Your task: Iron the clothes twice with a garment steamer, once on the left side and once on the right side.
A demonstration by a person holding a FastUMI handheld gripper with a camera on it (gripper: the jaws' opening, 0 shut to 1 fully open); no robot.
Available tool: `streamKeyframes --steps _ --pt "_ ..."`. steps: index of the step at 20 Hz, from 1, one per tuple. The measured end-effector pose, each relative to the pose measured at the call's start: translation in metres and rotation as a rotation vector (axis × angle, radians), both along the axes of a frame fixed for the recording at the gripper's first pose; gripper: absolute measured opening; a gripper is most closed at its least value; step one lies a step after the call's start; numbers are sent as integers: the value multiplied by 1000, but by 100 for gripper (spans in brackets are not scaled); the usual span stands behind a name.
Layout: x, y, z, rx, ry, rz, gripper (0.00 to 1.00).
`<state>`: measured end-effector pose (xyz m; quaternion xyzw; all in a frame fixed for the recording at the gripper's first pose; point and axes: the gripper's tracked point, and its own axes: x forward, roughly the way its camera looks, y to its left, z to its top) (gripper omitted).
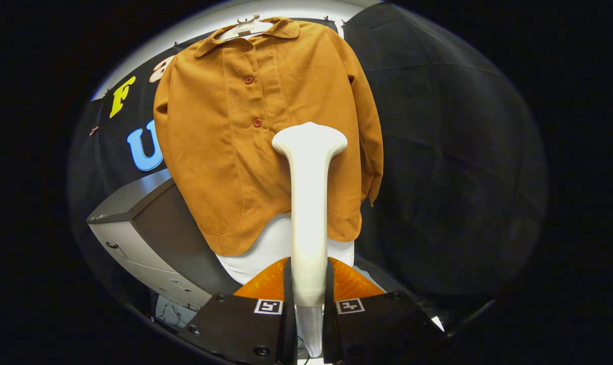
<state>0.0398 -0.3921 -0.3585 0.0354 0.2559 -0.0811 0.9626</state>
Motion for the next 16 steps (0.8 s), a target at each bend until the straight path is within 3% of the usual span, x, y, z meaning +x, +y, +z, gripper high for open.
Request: streamKeyframes --steps 7,16 --pt "-28 31 44 -20 -59 -2 23" --pt "-47 101 144 -62 -192 27 23"
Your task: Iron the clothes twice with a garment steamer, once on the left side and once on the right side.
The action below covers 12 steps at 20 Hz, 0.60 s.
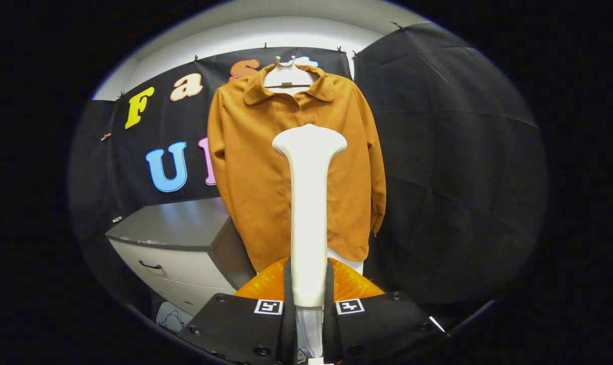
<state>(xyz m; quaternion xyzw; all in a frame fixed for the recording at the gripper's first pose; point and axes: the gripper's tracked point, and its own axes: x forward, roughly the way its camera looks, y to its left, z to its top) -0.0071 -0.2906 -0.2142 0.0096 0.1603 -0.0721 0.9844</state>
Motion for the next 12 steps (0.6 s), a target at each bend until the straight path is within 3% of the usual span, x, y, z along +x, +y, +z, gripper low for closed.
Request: streamKeyframes --steps 12 --pt "9 124 106 -37 -166 16 23"
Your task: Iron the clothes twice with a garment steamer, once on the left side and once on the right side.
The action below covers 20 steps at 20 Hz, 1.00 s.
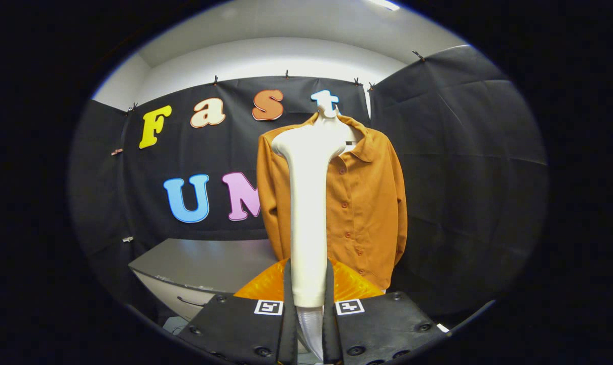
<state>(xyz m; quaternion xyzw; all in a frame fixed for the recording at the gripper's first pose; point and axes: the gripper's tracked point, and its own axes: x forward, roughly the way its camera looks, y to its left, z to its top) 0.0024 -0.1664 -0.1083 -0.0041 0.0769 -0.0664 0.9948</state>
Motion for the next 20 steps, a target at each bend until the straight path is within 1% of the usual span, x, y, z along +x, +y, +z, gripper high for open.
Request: streamKeyframes --steps 5,11,16,20 --pt "-2 49 21 -16 -34 30 23" --pt "-4 103 30 -30 -47 85 23" --pt "-7 128 29 -14 -57 115 23" --pt "-10 138 32 -18 -64 138 23"
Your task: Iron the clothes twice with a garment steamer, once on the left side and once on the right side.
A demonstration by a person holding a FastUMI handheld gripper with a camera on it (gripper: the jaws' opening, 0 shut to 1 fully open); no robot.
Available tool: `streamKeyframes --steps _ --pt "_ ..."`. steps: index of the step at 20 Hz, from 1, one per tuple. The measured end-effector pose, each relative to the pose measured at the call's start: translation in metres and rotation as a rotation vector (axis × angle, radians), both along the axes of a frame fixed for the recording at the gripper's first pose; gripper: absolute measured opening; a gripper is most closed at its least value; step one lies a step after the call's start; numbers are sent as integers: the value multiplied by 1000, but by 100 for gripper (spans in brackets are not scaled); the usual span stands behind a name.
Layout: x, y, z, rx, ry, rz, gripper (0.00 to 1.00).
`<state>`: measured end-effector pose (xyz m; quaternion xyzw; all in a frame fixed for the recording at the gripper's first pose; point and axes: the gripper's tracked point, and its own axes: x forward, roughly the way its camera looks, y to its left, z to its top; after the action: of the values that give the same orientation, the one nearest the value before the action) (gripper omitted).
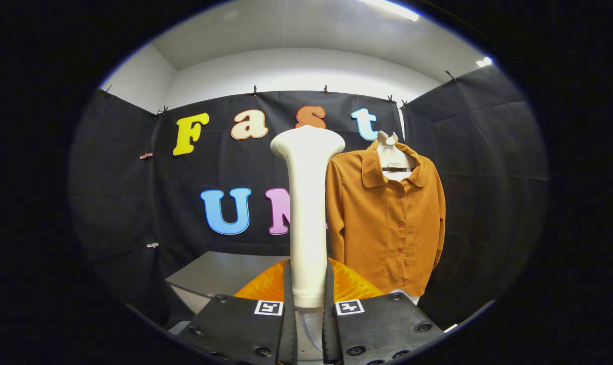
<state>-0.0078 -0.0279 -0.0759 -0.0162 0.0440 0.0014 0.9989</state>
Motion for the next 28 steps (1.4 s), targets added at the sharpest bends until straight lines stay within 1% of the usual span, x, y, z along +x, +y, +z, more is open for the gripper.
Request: streamKeyframes --steps 3,7,28 --pt "-3 8 0 -1 4 18 23" --pt "-7 8 3 -8 5 21 23" --pt "-9 11 -1 -11 5 8 23"
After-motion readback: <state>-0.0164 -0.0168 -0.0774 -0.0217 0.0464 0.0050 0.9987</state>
